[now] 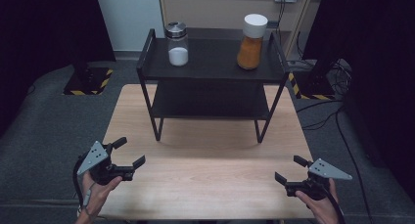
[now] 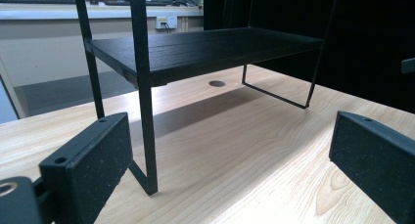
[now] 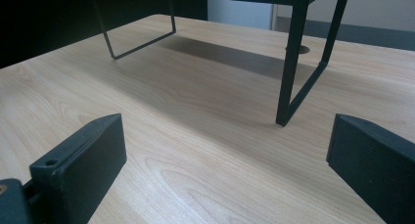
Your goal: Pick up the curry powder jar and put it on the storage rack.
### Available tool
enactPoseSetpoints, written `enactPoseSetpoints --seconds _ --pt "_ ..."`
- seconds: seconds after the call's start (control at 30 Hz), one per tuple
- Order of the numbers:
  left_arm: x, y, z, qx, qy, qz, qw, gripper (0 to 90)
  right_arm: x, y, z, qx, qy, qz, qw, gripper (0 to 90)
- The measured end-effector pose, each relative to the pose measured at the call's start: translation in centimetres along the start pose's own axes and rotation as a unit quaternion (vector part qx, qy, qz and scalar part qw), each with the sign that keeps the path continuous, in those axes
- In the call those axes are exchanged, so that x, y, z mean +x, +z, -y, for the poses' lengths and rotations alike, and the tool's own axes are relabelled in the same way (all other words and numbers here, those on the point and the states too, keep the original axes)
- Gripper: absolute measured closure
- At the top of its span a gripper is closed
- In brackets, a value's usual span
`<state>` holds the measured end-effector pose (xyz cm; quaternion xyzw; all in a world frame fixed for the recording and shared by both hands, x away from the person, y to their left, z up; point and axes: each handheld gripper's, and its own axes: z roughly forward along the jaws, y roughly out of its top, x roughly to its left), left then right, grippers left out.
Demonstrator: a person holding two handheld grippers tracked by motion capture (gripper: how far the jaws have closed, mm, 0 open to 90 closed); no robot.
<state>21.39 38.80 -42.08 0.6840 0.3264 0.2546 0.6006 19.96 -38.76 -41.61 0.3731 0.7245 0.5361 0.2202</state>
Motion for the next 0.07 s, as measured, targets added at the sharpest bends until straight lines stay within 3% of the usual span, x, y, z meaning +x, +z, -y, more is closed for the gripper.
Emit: enactPoseSetpoints --seconds 0.07 --pt "-0.01 0.01 -0.02 0.0 0.0 0.0 1.0 1.0 0.01 -0.04 0.04 -0.002 0.001 0.001 1.0 1.5"
